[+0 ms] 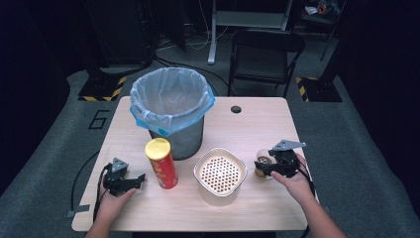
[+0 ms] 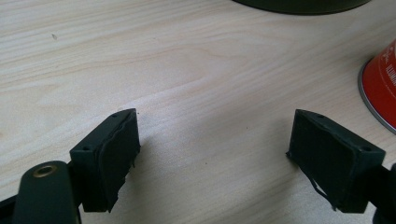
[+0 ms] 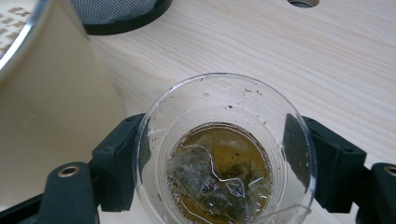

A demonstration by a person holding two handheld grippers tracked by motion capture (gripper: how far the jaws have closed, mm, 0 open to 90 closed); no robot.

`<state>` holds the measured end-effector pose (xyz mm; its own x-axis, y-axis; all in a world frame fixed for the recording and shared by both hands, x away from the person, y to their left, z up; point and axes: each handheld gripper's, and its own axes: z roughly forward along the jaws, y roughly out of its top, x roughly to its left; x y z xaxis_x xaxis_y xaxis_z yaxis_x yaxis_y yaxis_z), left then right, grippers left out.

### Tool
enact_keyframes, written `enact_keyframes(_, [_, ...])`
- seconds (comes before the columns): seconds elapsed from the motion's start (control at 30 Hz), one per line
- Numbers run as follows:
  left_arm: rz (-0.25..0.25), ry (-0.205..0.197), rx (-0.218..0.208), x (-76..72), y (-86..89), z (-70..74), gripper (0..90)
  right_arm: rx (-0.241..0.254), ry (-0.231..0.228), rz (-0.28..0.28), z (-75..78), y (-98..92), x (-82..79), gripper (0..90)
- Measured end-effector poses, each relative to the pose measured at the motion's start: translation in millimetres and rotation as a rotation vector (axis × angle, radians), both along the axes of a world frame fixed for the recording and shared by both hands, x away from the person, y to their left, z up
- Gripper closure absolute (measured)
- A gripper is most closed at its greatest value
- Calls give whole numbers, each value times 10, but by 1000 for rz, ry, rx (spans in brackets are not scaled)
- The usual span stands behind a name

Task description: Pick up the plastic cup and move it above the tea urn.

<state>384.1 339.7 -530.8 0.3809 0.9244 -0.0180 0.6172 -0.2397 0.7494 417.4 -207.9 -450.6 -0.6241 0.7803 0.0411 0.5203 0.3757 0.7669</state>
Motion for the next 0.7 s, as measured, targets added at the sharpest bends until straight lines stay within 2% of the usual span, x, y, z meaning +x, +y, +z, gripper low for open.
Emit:
enact_keyframes(0.1, [-1,0,1,0,1,0,159,-5,6,-7,-52,3,77,229])
enact_keyframes(0.3, [-1,0,1,-1,1,0,159,-22,15,28,-119,27,143,220])
enact_keyframes(0.53, [0,3,0,-2,-1,1,159,4,25,63,-129,34,144,217])
enact_keyframes(0.6, [-1,4,1,-3,0,2,159,3,32,98,-129,13,140,219])
enact_keyframes(0.7, [0,3,0,-2,0,1,159,-1,30,117,-126,6,114,219])
